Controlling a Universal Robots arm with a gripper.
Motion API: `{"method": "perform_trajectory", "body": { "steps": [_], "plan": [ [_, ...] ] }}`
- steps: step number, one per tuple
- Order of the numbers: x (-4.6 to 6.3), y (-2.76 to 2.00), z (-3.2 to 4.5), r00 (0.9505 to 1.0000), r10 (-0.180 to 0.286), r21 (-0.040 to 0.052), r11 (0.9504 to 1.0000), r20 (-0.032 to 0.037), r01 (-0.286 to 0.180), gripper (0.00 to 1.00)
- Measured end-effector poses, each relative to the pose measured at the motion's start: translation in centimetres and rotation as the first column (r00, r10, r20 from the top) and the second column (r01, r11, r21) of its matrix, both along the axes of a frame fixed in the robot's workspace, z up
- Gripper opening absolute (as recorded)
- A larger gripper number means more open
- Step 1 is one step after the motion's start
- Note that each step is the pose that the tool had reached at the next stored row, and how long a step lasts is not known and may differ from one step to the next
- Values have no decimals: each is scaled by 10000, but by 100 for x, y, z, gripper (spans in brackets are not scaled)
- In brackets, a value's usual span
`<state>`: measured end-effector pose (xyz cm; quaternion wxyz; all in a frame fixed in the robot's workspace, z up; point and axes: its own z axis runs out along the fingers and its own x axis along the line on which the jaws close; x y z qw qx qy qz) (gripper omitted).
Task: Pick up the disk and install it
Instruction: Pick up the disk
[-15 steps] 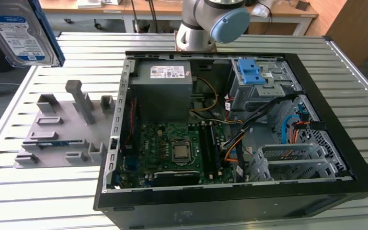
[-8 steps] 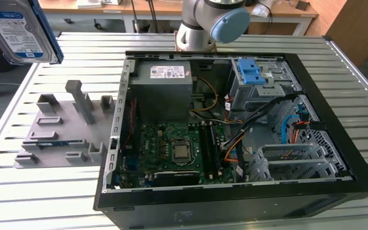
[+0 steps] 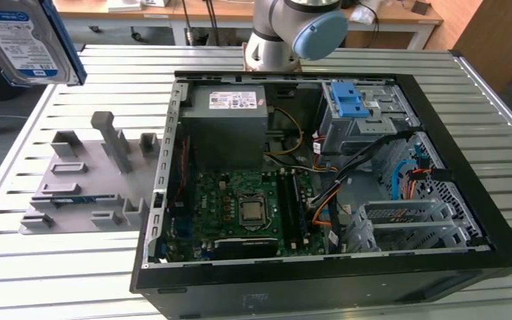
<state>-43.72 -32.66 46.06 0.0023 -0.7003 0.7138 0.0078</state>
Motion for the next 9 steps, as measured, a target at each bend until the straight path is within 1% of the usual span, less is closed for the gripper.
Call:
{"method": "perform_trajectory", "body": {
  "steps": [9],
  "plan": [
    [-3,0,84,10000,0,0,10000,1,0,36]
  ]
}}
